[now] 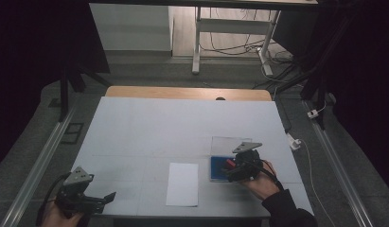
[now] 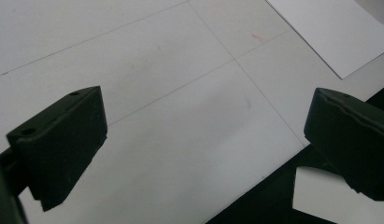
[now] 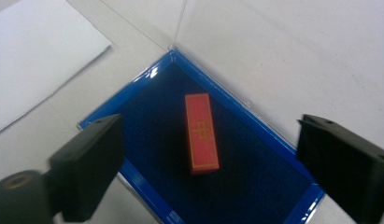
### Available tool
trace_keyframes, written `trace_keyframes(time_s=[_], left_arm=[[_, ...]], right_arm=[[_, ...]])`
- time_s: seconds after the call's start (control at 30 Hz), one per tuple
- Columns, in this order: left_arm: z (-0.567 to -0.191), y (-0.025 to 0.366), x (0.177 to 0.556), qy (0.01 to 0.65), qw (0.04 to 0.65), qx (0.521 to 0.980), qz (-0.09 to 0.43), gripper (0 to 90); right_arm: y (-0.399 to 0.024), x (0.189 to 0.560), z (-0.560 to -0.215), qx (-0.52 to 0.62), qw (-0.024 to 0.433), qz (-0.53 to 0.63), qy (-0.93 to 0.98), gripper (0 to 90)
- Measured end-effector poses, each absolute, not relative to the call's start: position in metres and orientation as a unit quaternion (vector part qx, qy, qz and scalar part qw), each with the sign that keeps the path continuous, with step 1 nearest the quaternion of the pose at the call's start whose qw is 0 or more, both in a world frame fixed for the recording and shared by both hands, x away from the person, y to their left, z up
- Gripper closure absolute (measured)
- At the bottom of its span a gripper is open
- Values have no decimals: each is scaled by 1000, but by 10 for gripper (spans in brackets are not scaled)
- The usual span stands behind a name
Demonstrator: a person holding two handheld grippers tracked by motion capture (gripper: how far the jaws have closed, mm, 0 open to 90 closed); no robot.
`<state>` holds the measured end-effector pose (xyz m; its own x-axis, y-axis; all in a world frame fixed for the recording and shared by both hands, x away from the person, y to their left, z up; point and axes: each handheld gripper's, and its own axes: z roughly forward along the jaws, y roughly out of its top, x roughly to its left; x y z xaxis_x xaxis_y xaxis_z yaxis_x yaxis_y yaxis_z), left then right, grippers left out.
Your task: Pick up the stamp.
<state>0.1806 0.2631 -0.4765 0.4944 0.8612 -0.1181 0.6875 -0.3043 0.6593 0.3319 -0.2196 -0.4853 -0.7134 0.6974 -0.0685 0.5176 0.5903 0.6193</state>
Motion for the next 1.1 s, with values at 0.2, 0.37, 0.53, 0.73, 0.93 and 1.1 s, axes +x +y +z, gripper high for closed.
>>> trace_keyframes(time_s=[0.2, 0.37, 0.53, 0.73, 0.93, 1.1], left_arm=[[-476, 262, 180, 482, 332, 800, 131, 0], [-476, 262, 180, 481, 331, 801, 132, 0], [-477, 261, 180, 479, 331, 802, 131, 0], [-477, 261, 180, 476, 329, 805, 132, 0], [-477, 261, 180, 476, 329, 805, 132, 0], [-477, 261, 180, 478, 330, 804, 131, 0]], right_arm=[[-221, 334, -483, 342, 148, 293, 881, 315], [-222, 335, -481, 335, 135, 293, 885, 491], [-222, 337, -480, 329, 132, 292, 889, 599], [-222, 336, -479, 318, 128, 288, 894, 780], [-221, 336, -479, 319, 128, 287, 894, 793], [-222, 335, -476, 320, 122, 295, 892, 795]])
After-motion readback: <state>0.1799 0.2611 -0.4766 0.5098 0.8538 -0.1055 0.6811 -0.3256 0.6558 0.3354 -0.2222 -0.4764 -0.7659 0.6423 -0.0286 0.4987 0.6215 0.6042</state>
